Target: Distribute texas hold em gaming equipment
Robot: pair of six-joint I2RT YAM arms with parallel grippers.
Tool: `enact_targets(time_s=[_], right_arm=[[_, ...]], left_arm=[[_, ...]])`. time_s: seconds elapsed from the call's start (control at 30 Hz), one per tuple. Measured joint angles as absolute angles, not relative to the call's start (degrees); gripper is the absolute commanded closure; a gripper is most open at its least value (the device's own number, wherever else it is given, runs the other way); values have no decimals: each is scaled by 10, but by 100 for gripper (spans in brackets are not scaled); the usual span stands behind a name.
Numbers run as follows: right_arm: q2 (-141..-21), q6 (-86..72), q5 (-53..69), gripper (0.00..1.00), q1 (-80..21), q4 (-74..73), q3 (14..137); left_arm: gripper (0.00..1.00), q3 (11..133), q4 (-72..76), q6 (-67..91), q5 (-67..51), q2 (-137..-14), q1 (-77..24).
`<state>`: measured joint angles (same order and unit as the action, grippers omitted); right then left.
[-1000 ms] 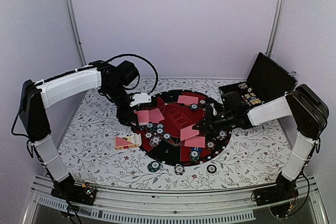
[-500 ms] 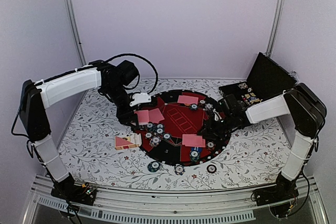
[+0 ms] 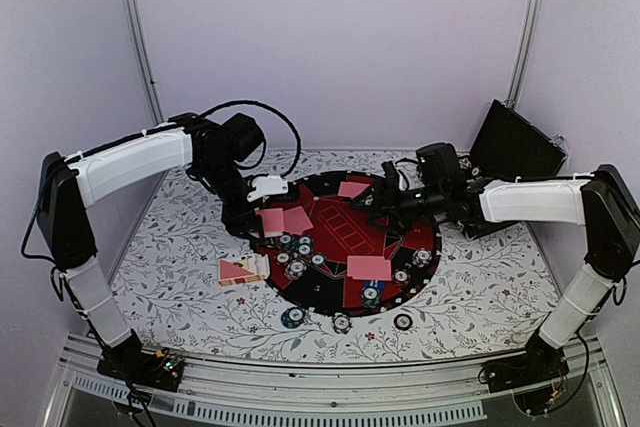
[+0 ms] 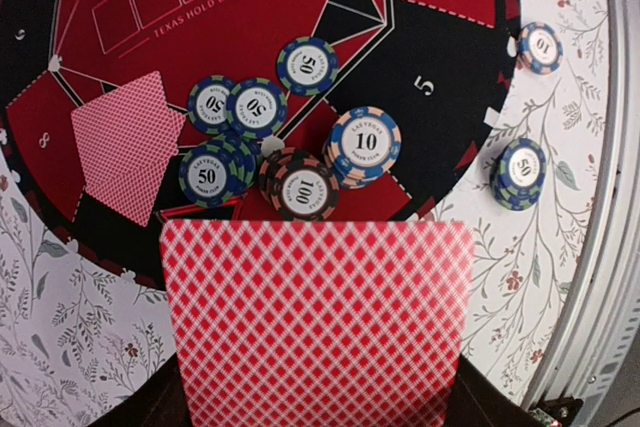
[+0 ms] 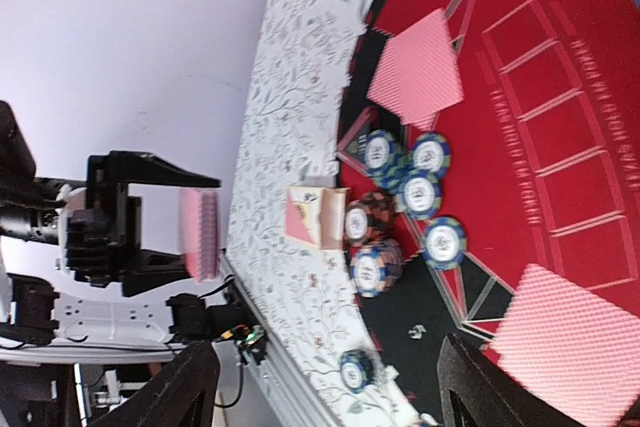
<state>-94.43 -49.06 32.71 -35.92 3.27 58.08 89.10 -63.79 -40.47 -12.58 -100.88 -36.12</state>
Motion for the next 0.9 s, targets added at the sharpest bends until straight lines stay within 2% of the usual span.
enact_targets(time_s=[0.47,0.9], right_arm=[[-1162,-632,430,20,-469,215,722],[-1247,-707,451,20,-485,301,785]], left_arm=[[100,892,-638,-404,-126,-1009,-361],[100,892,-639,-404,-125,-1009,-362]])
